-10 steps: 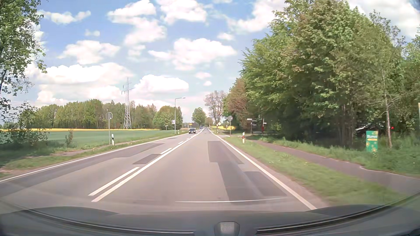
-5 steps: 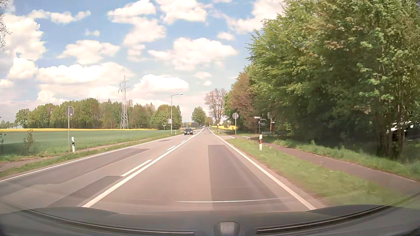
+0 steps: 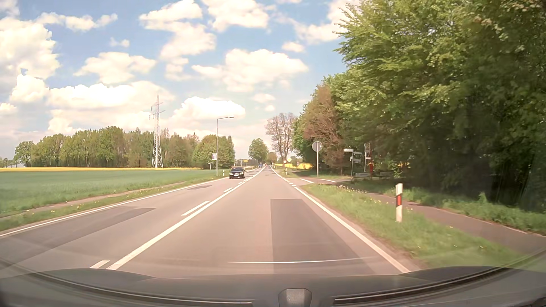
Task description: Follow the waypoints while adhering to traffic rules and regulations
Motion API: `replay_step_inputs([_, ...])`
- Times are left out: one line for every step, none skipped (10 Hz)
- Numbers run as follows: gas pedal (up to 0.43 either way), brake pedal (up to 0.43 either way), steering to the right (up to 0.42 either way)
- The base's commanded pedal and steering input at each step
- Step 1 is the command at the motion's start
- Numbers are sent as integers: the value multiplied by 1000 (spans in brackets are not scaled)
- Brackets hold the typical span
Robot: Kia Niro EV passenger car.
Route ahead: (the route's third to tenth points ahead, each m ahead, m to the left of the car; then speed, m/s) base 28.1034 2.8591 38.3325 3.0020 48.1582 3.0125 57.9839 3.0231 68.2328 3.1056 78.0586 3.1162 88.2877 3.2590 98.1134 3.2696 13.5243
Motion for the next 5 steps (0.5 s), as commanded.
replay_step_inputs([150,0,-5])
replay_step_inputs([150,0,-5])
replay_step_inputs([150,0,-5])
replay_step_inputs([150,0,-6])
replay_step_inputs([150,0,-6])
